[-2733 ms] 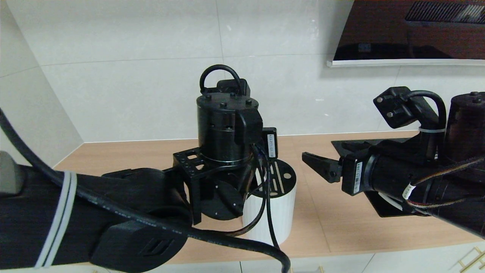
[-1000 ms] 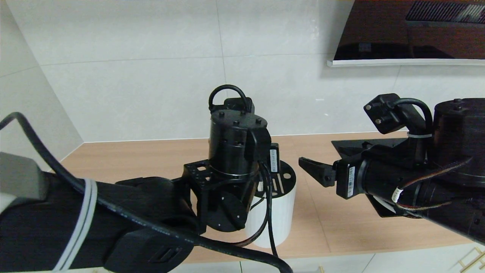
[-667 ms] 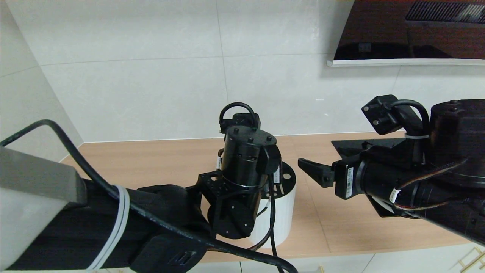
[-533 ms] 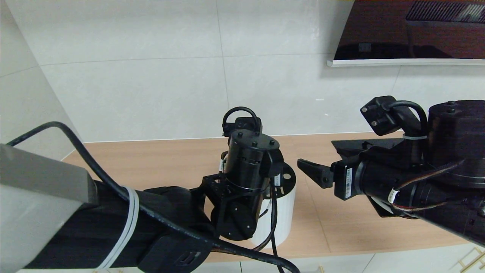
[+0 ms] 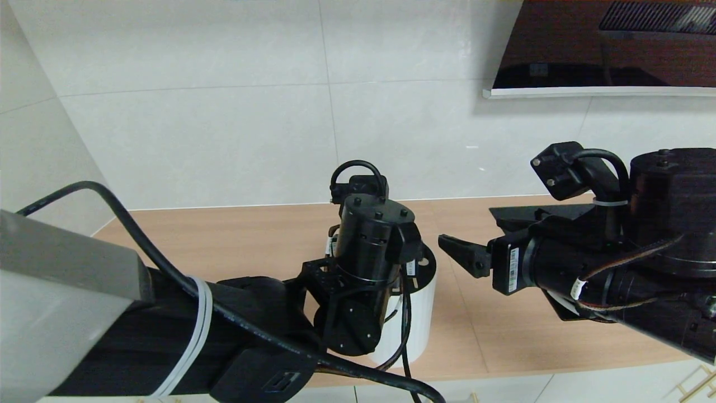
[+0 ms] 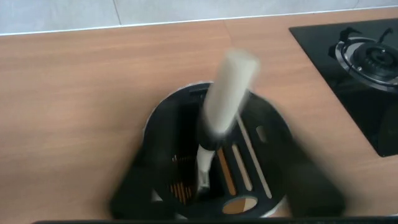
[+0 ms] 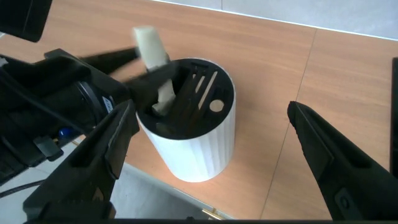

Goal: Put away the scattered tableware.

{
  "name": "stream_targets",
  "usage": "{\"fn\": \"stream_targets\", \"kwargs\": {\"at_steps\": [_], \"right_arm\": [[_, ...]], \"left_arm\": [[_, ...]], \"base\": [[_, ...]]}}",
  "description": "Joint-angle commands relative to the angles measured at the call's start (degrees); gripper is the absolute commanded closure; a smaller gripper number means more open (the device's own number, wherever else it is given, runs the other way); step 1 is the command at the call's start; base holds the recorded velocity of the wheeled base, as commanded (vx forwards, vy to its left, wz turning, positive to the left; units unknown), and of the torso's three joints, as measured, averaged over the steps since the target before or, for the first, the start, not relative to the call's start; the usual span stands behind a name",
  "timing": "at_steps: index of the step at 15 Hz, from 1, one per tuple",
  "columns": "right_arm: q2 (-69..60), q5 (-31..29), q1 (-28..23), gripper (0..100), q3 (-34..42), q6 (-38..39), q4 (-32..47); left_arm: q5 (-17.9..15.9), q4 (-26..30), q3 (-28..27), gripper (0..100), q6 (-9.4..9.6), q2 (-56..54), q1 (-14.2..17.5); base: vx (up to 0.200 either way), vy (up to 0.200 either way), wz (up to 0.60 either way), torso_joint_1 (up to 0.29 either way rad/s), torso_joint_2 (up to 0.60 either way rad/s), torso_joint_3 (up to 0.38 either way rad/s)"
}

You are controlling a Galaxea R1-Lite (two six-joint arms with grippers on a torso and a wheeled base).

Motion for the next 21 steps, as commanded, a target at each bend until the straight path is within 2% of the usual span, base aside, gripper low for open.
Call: {"fn": "stream_targets", "kwargs": {"at_steps": [1, 4, 7, 10, 11, 12, 13, 14, 15, 16, 17, 19, 21], "right_arm": [[0.07, -0.01, 0.00, 0, 0.06, 0.02, 0.08], [0.07, -0.01, 0.00, 0, -0.03, 0.02, 0.08], [-0.46, -0.10, 0.00, 0, -0.11, 0.02, -0.01], [-2.83, -0.27, -1.23, 0, -0.29, -0.07, -0.10], [-5.38, -0.27, -2.81, 0, -0.73, -0.86, -0.10], [-6.61, -0.27, -3.43, 0, -0.82, -1.30, -0.10], [-11.18, -0.36, -6.50, 0, -0.55, -3.15, 0.08], [-12.76, -0.36, -7.38, 0, 0.15, -3.85, 0.34], [-18.47, 0.25, -11.69, 0, 4.19, -4.99, 0.43], [-22.34, 0.78, -15.55, 0, 6.21, -5.17, 0.87], [-26.30, 1.22, -19.16, 0, 8.06, -6.22, 2.01], [-33.33, 1.57, -23.03, 0, 11.22, -6.31, 5.44], [-49.67, 3.51, -25.40, 0, 18.96, -6.31, 11.94]], "left_arm": [[0.05, -0.03, -0.05, 0, -0.03, -0.42, -0.01], [0.05, -0.03, -0.05, 0, -0.03, -0.42, -0.01], [-0.92, -0.20, 0.12, 0, -1.97, -5.87, -0.71], [-4.35, 0.24, 1.88, 0, -1.97, -15.19, -0.80], [-7.60, 0.24, 3.29, 0, -1.97, -20.28, -0.45], [-9.01, 0.33, 3.99, 0, -1.88, -22.39, 0.08], [-13.31, 0.94, 7.86, 0, -1.53, -29.34, 4.48], [-14.45, 1.29, 9.18, 0, -1.26, -31.27, 6.23], [-18.94, 2.70, 13.22, 0, -0.91, -37.07, 12.74], [-21.13, 4.02, 16.03, 0, -0.91, -40.85, 16.87], [-21.66, 6.04, 18.05, 0, -0.74, -43.93, 18.89], [-20.87, 9.64, 20.16, 0, -0.74, -49.64, 20.74], [-19.99, 14.65, 24.47, 0, -0.74, -62.30, 25.22]], "base": [[0.000, 0.000, 0.00, 0.000, 0.00, 0.000], [0.000, 0.000, 0.00, 0.000, 0.00, 0.000], [0.000, 0.000, 0.00, 0.000, 0.00, 0.000], [0.000, 0.000, 0.00, 0.000, 0.00, 0.000], [0.000, 0.000, 0.00, 0.000, 0.00, 0.000], [0.000, 0.000, 0.00, 0.000, 0.00, 0.000], [0.000, 0.000, 0.00, 0.000, 0.00, 0.000], [0.000, 0.000, 0.00, 0.000, 0.00, 0.000], [0.000, 0.000, 0.00, 0.000, 0.00, 0.000], [0.000, 0.000, 0.00, 0.000, 0.00, 0.000], [0.000, 0.000, 0.00, 0.000, 0.00, 0.000], [0.000, 0.000, 0.00, 0.000, 0.00, 0.000], [0.000, 0.000, 0.00, 0.000, 0.00, 0.000]]}}
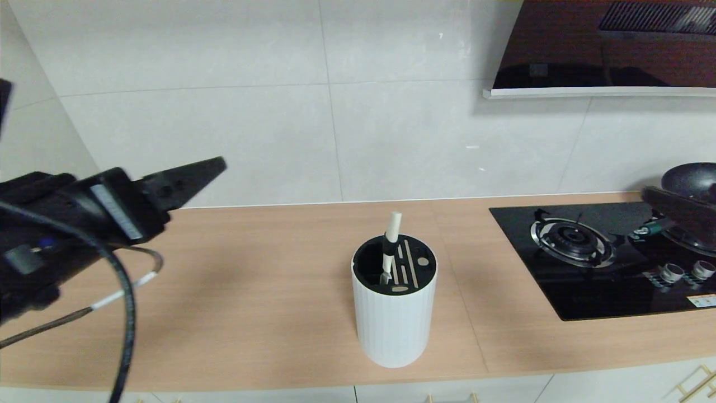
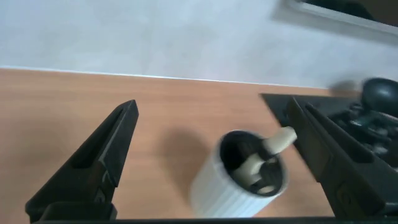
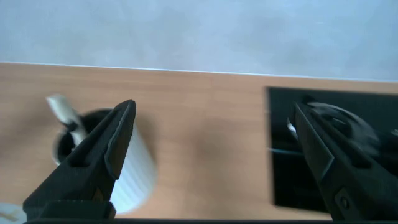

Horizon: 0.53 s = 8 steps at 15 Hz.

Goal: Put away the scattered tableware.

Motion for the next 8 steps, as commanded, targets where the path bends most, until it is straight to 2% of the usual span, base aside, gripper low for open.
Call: {"fn": "stream_targets", "kwargs": {"at_steps": [1, 2, 4, 5, 7, 8], "right_arm": [[-22.52, 1.45, -4.04, 0, 9.02, -0.20, 7.54], [-31.31, 0.84, -4.48, 0, 9.29, -0.12, 15.10], [-37.99, 0.40, -6.68, 0, 9.29, -0.12, 21.52], [-44.75, 0.40, -10.11, 0, 8.85, -0.20, 27.58], [-49.33, 1.10, -15.03, 0, 7.97, -0.56, 30.31], [-49.33, 1.10, -17.31, 0, 8.06, -0.64, 30.04]], "left_arm": [[0.48, 5.51, 5.92, 0, 0.06, -17.97, 6.54], [0.39, 10.25, 8.29, 0, 0.14, -25.88, 9.79], [0.30, 16.41, 9.61, 0, 0.14, -33.52, 12.43], [-0.31, 24.05, 9.79, 0, 0.23, -42.66, 15.68], [-2.86, 30.12, 9.35, 0, 0.32, -50.40, 20.25], [-4.09, 31.79, 9.26, 0, 1.20, -53.21, 22.53]], "base": [[0.000, 0.000, 0.00, 0.000, 0.00, 0.000], [0.000, 0.000, 0.00, 0.000, 0.00, 0.000], [0.000, 0.000, 0.00, 0.000, 0.00, 0.000], [0.000, 0.000, 0.00, 0.000, 0.00, 0.000], [0.000, 0.000, 0.00, 0.000, 0.00, 0.000], [0.000, 0.000, 0.00, 0.000, 0.00, 0.000]]}}
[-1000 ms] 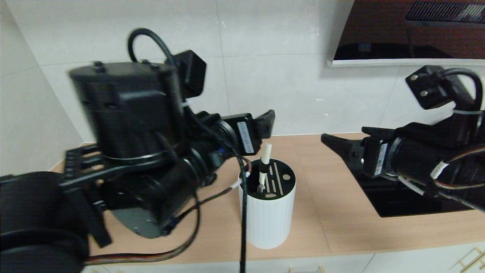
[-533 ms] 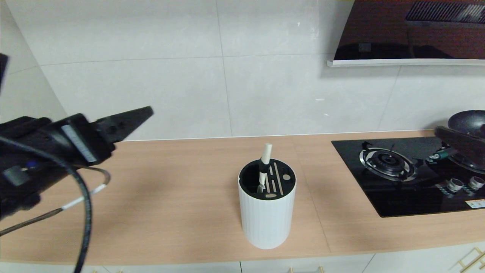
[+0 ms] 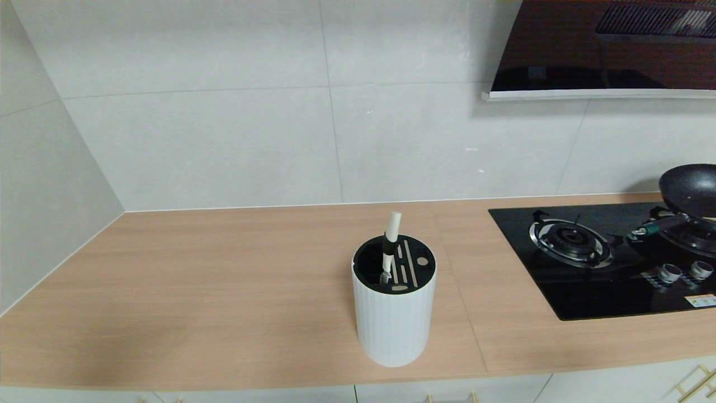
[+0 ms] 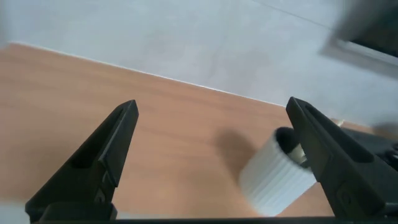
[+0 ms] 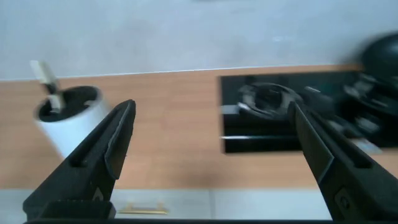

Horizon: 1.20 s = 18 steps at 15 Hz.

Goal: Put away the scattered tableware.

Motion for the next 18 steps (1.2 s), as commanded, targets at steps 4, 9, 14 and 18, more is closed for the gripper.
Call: {"fn": "stream_targets", "kwargs": {"at_steps": [4, 9, 14, 18], "right_arm": [[-11.14, 1.26, -12.28, 0, 2.34, 0.00, 1.84], [-13.52, 0.73, -12.72, 0, 13.68, -0.09, -0.36], [-13.52, 10.13, -12.72, 0, 28.27, 0.00, -15.56], [-13.52, 14.88, -12.72, 0, 28.27, -0.36, -11.87]], "left_arm": [[-4.95, 5.95, 4.57, 0, 6.19, -23.39, 14.71], [-3.89, 6.39, 14.33, 0, 7.42, -24.80, 15.41], [-11.54, -5.74, 33.05, 0, 15.85, -24.80, 15.41], [-17.87, -3.54, 33.05, 0, 18.75, -24.80, 15.41]], "base": [[0.000, 0.000, 0.00, 0.000, 0.00, 0.000], [0.000, 0.000, 0.00, 0.000, 0.00, 0.000], [0.000, 0.000, 0.00, 0.000, 0.00, 0.000], [0.000, 0.000, 0.00, 0.000, 0.00, 0.000]]}}
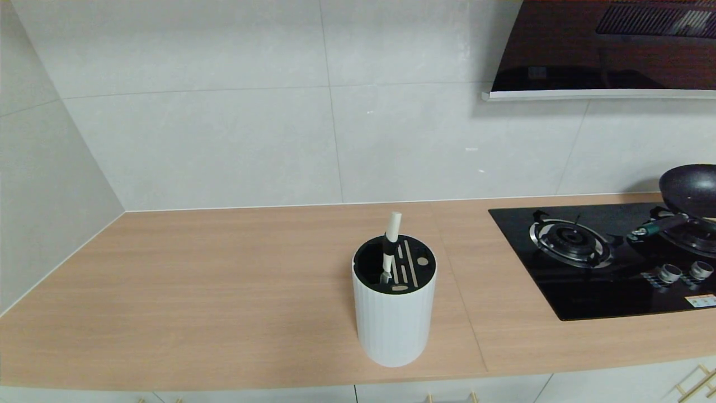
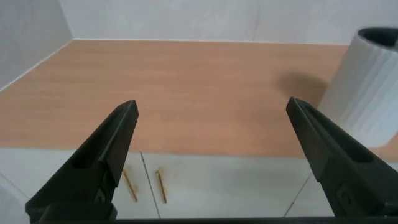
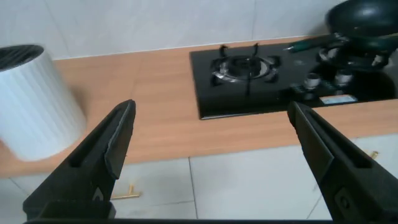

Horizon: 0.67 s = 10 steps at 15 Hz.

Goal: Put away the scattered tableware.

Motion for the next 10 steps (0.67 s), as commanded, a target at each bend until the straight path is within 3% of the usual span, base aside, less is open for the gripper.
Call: {"fn": "stream_targets", "kwargs": {"at_steps": [1, 3, 6, 7, 8, 10], "right_arm": [[0.18, 2.81, 0.00, 0, 0.29, -0.09, 0.08], [0.18, 6.06, 0.00, 0, 0.29, -1.50, 0.25], [0.18, 5.01, 0.00, 0, 0.29, -3.96, 0.34], [0.09, 2.63, 0.00, 0, 0.29, -6.42, 0.78], [0.09, -3.78, 0.00, 0, 0.20, -8.97, 3.50], [0.35, -2.38, 0.18, 0, 0.29, -4.92, 3.15]], "left_arm": [[-0.38, 0.18, 0.29, 0, 1.07, 0.13, 0.00], [-0.38, 0.18, 0.29, 0, 0.19, 0.13, 0.00], [-0.29, 0.18, 0.29, 0, -0.87, 0.13, -0.09], [-0.29, 0.18, 0.29, 0, -0.87, 0.13, -0.09], [-0.29, 0.18, 0.29, 0, -0.87, 0.13, 0.00], [-0.29, 0.09, 0.29, 0, -0.87, 0.13, -0.09]], "base": [[0.000, 0.000, 0.00, 0.000, 0.00, 0.000], [0.000, 0.000, 0.00, 0.000, 0.00, 0.000], [0.000, 0.000, 0.00, 0.000, 0.00, 0.000], [0.000, 0.000, 0.00, 0.000, 0.00, 0.000], [0.000, 0.000, 0.00, 0.000, 0.00, 0.000], [0.000, 0.000, 0.00, 0.000, 0.00, 0.000]]}}
